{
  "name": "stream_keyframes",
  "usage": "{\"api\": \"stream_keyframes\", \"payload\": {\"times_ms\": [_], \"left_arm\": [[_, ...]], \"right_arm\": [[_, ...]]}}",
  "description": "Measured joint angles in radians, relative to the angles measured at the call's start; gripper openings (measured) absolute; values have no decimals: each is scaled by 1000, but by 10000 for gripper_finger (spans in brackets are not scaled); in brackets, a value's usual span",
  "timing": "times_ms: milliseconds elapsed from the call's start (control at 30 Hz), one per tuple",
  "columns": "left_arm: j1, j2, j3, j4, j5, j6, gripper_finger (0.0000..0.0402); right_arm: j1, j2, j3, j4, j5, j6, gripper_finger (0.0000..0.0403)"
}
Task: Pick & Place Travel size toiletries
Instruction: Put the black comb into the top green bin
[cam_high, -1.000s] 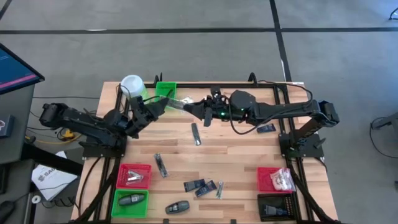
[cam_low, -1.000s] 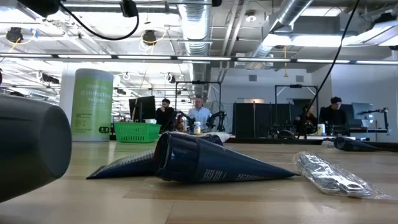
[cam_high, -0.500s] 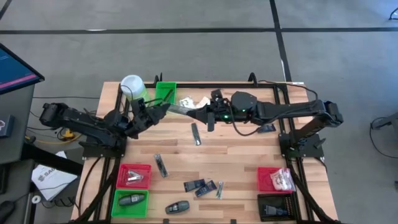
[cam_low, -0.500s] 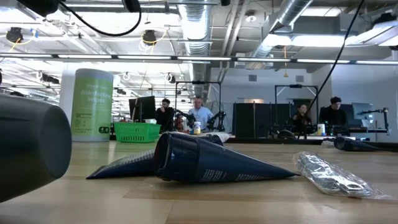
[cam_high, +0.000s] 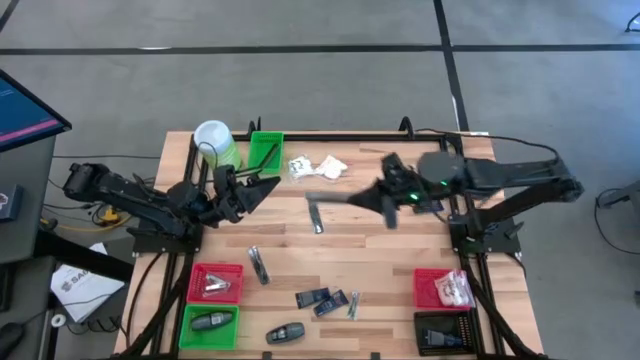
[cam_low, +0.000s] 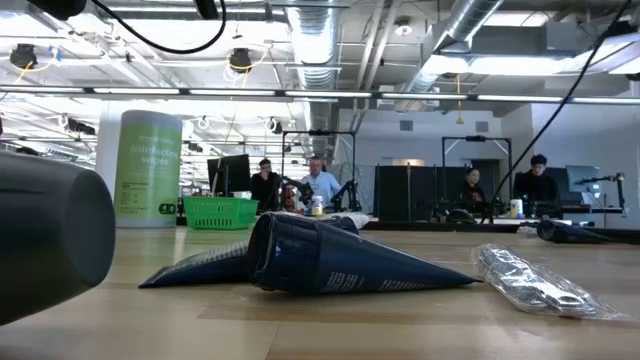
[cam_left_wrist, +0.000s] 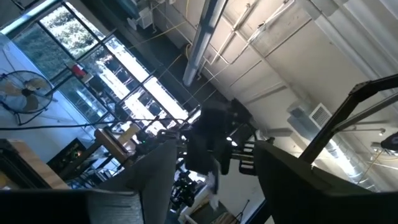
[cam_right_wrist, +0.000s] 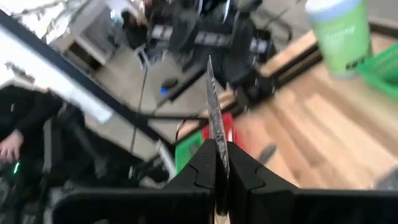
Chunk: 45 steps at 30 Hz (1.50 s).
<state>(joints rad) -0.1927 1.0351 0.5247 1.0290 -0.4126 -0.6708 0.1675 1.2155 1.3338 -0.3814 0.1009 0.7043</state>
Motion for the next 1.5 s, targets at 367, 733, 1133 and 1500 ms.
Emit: {"api": "stream_keyframes", "payload": {"times_ms": [367, 733, 1133, 1500], "left_arm": [[-106, 41, 0, 9, -106, 1, 198], [-192, 172, 0, 29, -253, -150, 162], [-307, 214, 0, 31, -340, -183, 108], [-219, 215, -1, 126, -380, -53, 92]], "right_arm": [[339, -163, 0, -420, 180, 180, 1], [586, -175, 0, -520, 377, 256, 0], [192, -157, 0, -496, 149, -50, 0], [-195, -30, 1, 138, -114, -62, 0]]}}
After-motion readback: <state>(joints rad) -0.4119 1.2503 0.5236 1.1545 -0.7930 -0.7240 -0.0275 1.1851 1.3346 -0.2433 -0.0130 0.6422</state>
